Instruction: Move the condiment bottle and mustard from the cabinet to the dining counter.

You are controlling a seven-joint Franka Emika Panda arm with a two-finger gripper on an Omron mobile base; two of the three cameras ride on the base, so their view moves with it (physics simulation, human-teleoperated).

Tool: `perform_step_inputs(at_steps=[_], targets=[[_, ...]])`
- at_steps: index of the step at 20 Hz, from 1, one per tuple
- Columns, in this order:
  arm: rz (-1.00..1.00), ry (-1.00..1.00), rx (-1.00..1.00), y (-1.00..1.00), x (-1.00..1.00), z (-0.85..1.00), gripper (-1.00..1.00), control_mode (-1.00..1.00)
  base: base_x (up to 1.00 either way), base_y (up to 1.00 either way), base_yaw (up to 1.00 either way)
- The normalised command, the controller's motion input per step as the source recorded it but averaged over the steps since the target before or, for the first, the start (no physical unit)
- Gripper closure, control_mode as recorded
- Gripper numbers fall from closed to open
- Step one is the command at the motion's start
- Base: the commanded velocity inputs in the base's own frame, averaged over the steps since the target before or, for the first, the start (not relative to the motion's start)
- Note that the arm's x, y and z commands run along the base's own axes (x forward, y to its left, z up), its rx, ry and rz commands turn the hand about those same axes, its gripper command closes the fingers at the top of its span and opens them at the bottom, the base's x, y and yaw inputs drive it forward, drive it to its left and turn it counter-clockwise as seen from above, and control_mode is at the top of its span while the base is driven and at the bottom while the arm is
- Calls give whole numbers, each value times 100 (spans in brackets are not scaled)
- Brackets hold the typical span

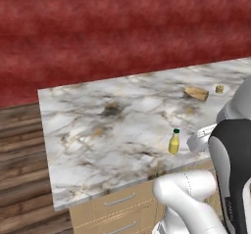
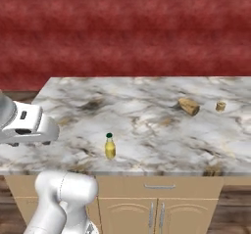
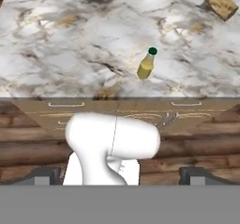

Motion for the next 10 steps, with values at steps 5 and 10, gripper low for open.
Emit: perform_step_inputs(at_steps=[5,10], targets=[[0,0,0,0,0,0,-100,100,-41,-47,-66],[0,0,0,0,0,0,-100,100,-25,-36,-80]])
